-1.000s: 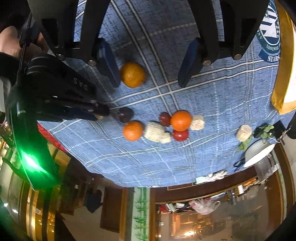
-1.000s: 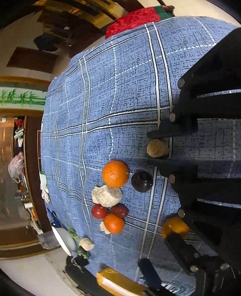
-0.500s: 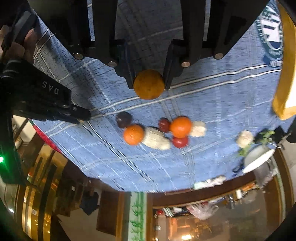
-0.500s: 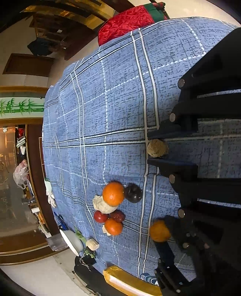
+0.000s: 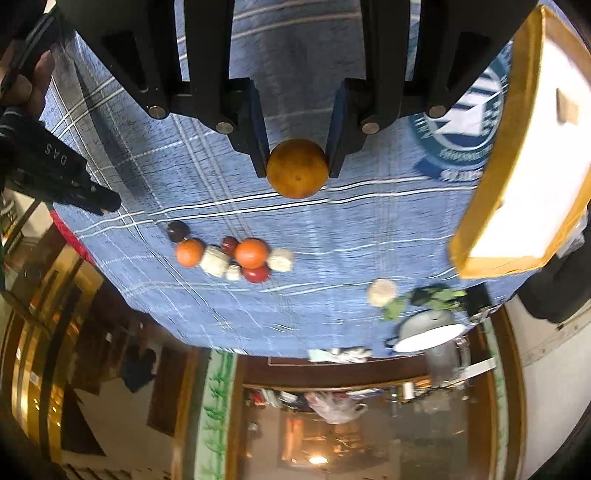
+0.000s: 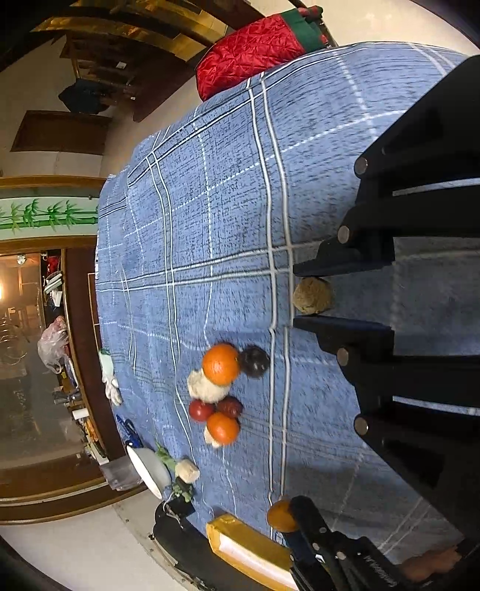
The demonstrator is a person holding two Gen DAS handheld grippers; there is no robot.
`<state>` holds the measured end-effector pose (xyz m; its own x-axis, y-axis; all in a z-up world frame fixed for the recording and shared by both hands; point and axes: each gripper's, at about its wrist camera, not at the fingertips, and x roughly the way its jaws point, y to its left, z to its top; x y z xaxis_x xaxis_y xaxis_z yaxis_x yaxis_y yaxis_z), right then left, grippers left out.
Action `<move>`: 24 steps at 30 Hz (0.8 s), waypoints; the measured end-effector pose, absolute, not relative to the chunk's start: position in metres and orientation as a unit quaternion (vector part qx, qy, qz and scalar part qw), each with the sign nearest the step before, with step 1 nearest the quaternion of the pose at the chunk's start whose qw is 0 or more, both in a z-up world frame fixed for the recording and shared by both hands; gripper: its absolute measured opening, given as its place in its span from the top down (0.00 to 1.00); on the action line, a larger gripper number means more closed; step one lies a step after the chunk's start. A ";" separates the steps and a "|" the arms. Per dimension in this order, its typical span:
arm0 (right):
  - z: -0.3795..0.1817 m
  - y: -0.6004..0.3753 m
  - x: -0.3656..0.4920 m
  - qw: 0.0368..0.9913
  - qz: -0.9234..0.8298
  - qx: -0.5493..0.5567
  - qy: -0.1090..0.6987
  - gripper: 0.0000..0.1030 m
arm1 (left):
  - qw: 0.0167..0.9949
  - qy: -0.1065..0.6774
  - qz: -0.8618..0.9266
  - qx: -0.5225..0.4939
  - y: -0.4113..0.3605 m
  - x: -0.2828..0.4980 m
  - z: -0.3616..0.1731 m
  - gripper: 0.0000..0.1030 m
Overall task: Organize fruits
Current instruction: 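Carry the orange in the left tool and the tan ball in the right tool over the tray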
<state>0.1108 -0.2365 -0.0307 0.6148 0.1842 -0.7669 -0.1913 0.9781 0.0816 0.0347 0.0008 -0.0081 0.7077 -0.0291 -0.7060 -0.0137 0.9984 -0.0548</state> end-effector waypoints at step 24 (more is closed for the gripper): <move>0.020 -0.113 0.035 0.908 0.189 -0.055 0.371 0.78 | 0.909 0.352 0.192 -0.112 0.160 -0.046 0.012 0.71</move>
